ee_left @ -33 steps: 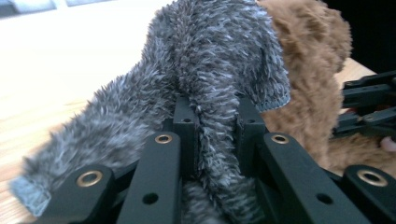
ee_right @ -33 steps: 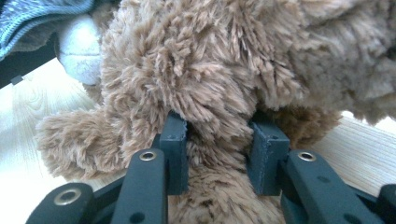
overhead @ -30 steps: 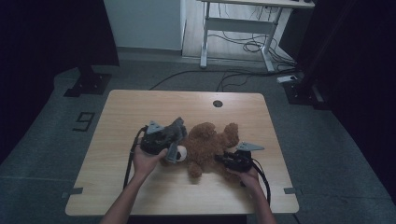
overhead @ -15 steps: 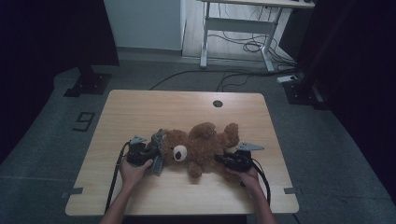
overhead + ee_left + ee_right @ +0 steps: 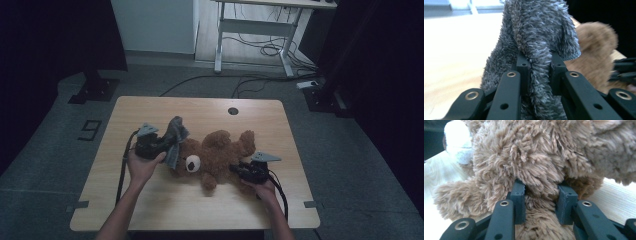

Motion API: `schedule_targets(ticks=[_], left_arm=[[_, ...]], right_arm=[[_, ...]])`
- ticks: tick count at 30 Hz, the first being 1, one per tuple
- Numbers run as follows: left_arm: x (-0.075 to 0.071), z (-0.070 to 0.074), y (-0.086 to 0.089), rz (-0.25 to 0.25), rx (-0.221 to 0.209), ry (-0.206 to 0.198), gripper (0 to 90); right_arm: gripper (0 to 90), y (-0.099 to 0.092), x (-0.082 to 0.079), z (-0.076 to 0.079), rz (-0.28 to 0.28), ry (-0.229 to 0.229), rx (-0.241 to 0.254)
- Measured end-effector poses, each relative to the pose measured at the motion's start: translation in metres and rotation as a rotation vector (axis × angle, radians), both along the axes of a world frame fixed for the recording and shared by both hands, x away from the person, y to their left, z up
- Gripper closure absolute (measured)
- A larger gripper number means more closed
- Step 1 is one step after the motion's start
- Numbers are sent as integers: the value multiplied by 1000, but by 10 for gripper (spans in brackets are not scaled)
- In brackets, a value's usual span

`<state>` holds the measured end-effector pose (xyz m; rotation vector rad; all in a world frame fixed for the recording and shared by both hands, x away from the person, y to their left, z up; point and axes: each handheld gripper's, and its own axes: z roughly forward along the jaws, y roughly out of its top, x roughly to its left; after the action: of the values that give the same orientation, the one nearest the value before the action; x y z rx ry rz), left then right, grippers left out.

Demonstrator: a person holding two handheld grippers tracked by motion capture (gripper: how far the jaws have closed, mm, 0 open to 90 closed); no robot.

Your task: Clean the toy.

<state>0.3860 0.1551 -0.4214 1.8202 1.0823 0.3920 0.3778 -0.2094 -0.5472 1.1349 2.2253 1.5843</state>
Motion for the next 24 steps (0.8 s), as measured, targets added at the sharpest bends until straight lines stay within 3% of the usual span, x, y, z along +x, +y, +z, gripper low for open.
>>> schedule_targets(ticks=[2,4,7,10,16,20,24], left_arm=[[9,3,-20,-26,30,11,746],[20,0,-37,-44,53,46,745],[32,-15,-56,-68,93,124,742],[36,-30,-63,-71,102,156,742],[24,-41,-59,-65,124,126,751],[13,-47,-57,-64,121,95,756],[5,-50,-54,-81,99,80,756]], right_arm=[[649,1,1,0,-9,0,1],[649,2,1,0,-13,-7,-3],[648,1,0,0,-11,-5,-3],[646,1,0,0,-4,-7,-4],[558,1,-3,3,13,2,-11],[363,1,-5,8,8,-8,-48],[235,4,-1,7,16,31,-75]])
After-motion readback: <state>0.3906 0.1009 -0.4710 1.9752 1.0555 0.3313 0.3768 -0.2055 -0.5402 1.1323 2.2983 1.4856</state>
